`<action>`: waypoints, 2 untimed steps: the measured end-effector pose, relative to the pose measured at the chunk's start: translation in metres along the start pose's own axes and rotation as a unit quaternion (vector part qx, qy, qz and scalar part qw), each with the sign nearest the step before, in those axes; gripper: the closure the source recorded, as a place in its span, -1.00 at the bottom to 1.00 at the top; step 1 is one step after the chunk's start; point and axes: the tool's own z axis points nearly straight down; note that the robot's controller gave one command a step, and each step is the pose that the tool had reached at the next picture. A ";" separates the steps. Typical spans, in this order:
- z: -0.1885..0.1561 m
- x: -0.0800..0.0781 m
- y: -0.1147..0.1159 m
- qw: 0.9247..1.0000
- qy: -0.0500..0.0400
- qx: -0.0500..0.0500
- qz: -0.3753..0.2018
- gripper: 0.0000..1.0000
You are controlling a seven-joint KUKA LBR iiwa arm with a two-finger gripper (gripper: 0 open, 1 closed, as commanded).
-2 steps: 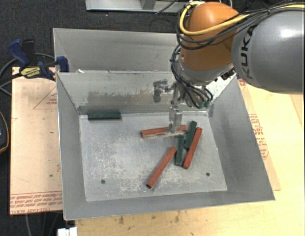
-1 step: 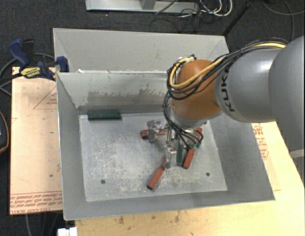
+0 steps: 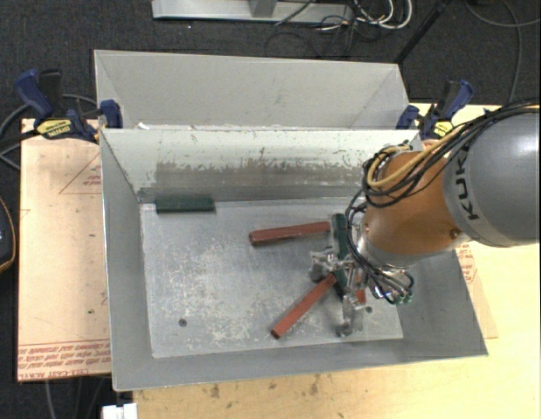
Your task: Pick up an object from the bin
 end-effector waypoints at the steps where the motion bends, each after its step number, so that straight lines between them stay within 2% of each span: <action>1: -0.002 -0.005 0.004 1.000 -0.004 -0.001 -0.004 1.00; 2: -0.143 -0.050 0.020 0.998 -0.010 0.001 -0.068 1.00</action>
Offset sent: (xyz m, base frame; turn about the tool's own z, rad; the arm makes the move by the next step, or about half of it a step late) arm 0.0000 0.0000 0.0000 0.0000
